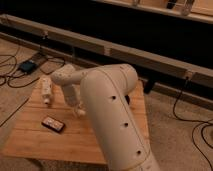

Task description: Wipe the white sponge on the table

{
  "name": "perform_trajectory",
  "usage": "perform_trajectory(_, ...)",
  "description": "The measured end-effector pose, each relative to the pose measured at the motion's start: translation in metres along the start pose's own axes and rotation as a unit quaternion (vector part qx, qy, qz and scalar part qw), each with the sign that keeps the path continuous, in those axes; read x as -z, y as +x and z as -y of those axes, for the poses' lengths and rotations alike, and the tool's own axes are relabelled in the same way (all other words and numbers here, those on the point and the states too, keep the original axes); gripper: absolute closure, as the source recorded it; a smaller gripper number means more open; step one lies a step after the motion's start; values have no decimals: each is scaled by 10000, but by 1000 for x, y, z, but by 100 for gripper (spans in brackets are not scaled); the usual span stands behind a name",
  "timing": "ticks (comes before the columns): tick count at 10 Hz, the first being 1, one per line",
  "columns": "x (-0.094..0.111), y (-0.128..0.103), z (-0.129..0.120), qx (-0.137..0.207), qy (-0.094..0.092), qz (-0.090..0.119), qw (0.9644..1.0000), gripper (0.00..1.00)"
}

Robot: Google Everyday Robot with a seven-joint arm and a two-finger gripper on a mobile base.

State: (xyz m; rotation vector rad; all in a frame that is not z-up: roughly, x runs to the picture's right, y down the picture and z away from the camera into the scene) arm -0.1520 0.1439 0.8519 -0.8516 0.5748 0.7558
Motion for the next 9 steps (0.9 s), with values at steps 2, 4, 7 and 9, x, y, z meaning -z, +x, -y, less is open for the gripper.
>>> perform_trajectory(2, 1, 0, 0, -9, -14, 18, 10000, 94)
perform_trajectory(4, 1, -1, -2, 3, -14, 16, 10000, 94)
perform_trajectory(7, 1, -1, -2, 10, -11, 14, 10000, 94)
perform_trajectory(9, 0, -1, -2, 7, -10, 13, 10000, 94)
